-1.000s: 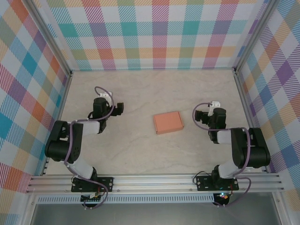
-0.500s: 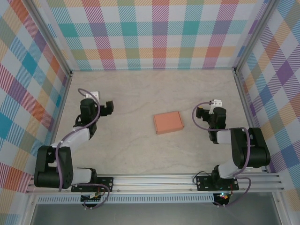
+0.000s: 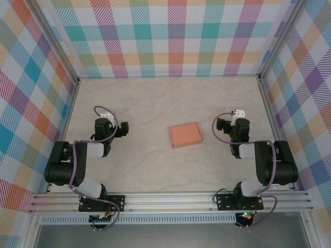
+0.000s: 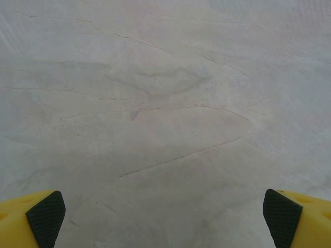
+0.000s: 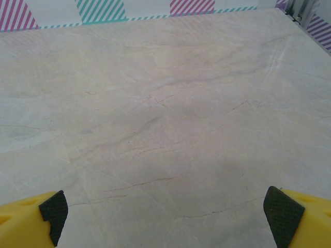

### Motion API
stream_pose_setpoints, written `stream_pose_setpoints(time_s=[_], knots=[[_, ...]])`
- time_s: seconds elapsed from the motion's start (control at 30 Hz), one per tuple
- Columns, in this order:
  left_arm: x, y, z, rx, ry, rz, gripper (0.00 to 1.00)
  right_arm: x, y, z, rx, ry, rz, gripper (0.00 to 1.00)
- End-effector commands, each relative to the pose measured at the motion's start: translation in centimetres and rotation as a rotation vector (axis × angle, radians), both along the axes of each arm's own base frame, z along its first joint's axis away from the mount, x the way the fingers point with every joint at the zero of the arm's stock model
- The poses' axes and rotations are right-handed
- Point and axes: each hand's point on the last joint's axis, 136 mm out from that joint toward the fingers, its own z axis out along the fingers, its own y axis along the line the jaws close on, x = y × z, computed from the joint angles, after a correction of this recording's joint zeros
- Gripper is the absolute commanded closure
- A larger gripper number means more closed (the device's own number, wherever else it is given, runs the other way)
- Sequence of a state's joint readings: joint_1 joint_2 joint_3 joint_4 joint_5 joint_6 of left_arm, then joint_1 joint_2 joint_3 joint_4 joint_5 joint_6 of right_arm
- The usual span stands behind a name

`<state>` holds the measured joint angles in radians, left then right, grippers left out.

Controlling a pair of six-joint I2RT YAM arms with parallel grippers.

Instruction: Fold the paper box

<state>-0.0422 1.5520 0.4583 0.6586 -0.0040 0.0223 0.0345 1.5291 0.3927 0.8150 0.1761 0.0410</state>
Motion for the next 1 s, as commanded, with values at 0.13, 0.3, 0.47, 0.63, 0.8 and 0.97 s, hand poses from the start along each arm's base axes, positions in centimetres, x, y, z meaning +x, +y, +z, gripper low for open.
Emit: stream_pose_setpoints(time_s=[0.13,0.3,0.47,0.63,0.8,0.97], knots=[[0.61,0.61,1.09,0.020,-0.085,0.040,0.00,0.28,0.11,0.85,0.009,-0.035,-0.005,0.00],[0.47,0.21,1.26,0.040,-0.095,0.034,0.00,0.29,0.20,0.81,0.005,-0.032,0.000,0.00],[0.46,0.20,1.32,0.040,-0.097,0.033,0.00,0.30,0.25,0.84,0.006,-0.033,0.002,0.00],[0.46,0.19,1.30,0.038,-0.096,0.032,0.00,0.30,0.21,0.84,0.007,-0.033,0.001,0.00],[0.47,0.21,1.31,0.038,-0.097,0.032,0.00,0.29,0.21,0.82,0.007,-0.032,0.000,0.00],[0.47,0.27,1.28,0.038,-0.095,0.033,0.00,0.39,0.30,0.79,0.005,-0.028,0.007,0.00]])
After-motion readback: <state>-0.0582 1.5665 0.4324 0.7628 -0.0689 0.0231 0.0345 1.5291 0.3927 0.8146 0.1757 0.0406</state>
